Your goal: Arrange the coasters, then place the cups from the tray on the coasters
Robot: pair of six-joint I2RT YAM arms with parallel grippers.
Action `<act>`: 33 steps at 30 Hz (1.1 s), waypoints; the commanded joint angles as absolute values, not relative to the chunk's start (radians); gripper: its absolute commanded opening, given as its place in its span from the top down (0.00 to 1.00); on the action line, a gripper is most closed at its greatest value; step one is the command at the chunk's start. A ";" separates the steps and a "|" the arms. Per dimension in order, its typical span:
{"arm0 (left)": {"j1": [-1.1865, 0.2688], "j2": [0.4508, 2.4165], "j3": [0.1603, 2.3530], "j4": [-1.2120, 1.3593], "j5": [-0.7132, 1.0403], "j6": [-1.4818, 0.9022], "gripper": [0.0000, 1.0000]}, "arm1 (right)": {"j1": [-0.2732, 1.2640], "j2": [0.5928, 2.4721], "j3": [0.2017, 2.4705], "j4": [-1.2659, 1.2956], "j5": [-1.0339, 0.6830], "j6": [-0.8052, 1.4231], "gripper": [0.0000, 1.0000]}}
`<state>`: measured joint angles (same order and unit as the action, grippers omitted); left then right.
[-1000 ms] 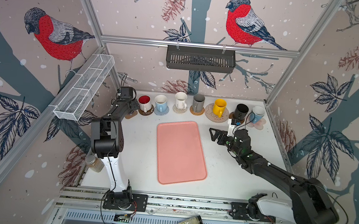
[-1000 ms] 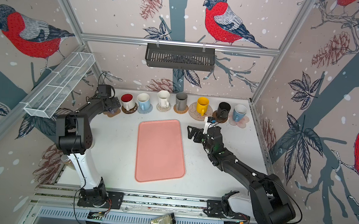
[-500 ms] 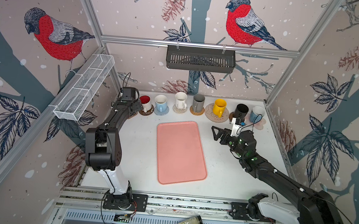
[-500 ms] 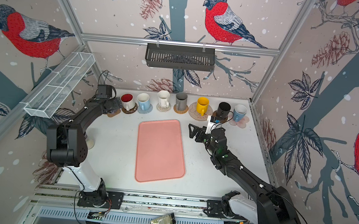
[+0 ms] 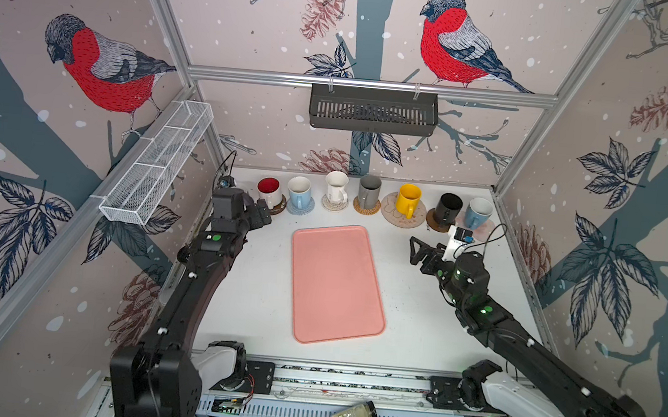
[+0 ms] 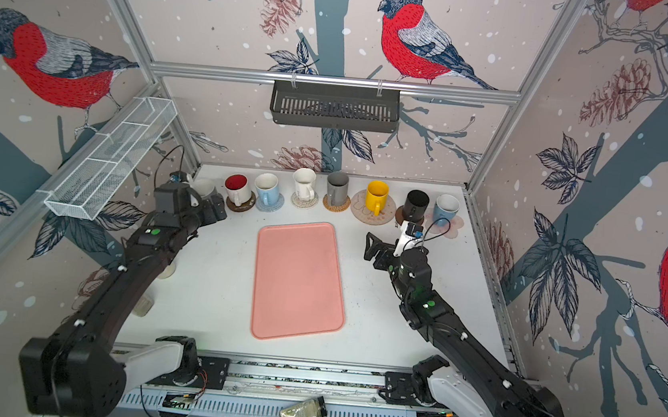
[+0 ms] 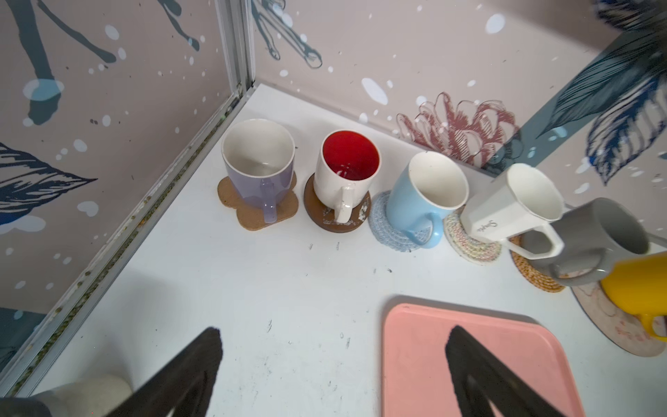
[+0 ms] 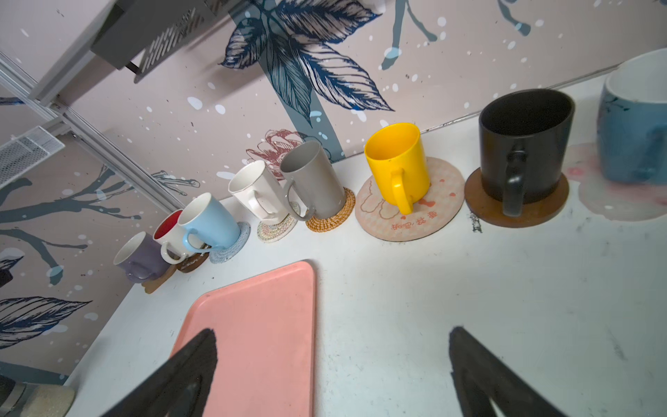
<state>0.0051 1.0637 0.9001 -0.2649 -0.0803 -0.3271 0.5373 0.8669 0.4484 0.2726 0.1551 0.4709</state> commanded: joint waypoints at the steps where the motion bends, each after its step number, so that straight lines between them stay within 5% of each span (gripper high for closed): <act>1: 0.005 0.967 0.828 -0.161 0.010 -0.367 0.03 | 0.543 0.757 0.397 0.219 0.239 0.461 0.01; 10: 0.006 0.869 0.703 -0.166 0.072 -0.415 0.03 | 0.528 0.624 0.339 0.095 0.321 0.432 0.00; 17: 0.000 0.768 0.564 -0.024 0.118 -0.359 0.03 | 0.523 0.433 0.193 0.254 0.434 0.416 0.00; 20: 0.002 0.795 0.550 0.000 0.005 -0.375 0.03 | 0.511 0.387 0.124 0.389 0.467 0.397 0.01; 27: 0.003 0.625 0.330 0.488 0.007 -0.367 0.03 | 0.409 0.604 0.159 0.537 0.417 0.392 0.01; 33: -0.003 0.584 0.305 0.349 -0.088 -0.463 0.03 | 0.367 0.913 0.304 0.595 0.325 0.401 0.01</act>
